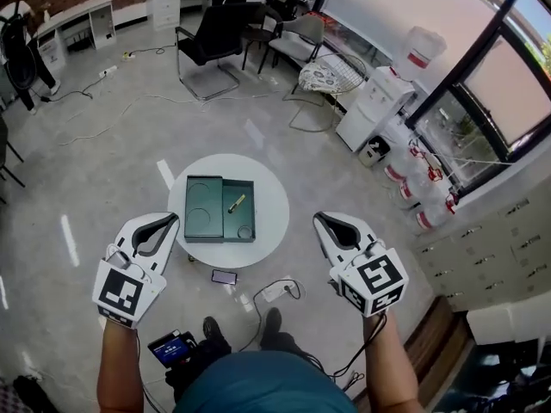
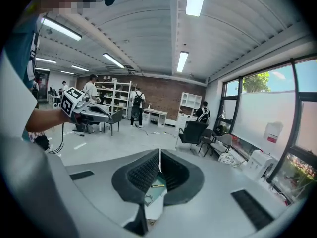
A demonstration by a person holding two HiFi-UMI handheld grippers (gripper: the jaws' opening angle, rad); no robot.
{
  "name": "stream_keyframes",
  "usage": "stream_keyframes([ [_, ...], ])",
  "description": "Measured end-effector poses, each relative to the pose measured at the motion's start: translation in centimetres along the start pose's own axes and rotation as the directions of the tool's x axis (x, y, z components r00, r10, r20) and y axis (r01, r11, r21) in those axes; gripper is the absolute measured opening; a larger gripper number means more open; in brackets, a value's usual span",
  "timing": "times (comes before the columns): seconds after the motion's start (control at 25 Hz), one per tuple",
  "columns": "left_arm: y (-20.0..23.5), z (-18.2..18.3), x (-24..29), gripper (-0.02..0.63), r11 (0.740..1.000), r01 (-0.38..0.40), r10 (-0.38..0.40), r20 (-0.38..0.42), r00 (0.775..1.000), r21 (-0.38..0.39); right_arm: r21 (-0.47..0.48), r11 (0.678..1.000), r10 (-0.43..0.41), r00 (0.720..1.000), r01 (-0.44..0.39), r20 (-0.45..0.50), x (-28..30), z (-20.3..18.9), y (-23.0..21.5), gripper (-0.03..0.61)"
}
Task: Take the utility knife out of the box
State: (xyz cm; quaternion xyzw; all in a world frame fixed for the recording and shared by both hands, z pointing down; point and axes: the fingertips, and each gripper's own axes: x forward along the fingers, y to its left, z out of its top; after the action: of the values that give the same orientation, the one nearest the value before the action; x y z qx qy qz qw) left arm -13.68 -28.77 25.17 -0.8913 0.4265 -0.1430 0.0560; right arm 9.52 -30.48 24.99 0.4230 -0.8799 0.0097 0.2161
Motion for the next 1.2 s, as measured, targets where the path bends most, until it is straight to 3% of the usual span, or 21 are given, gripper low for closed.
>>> stream_keyframes([
  [0.44,2.0,-6.5,-0.1,0.019,0.989,-0.131,0.121,-0.116,0.986,-0.076,-0.059,0.98,0.188,0.98,-0.192,-0.064,10.8,-3.0,-0.6,0.038],
  [0.76,4.2,-11.1,-0.2,0.018,0.971,-0.199,0.174,-0.177,0.969,-0.132,-0.106,0.943,0.301,0.944,-0.316,-0.138,18.6,-5.7,1.0,0.039],
  [1.2,6.0,-16.3,0.4,0.02,0.946,-0.25,0.205,-0.216,0.955,-0.209,-0.148,0.887,0.394,0.884,-0.438,-0.251,27.2,-10.4,3.4,0.04],
])
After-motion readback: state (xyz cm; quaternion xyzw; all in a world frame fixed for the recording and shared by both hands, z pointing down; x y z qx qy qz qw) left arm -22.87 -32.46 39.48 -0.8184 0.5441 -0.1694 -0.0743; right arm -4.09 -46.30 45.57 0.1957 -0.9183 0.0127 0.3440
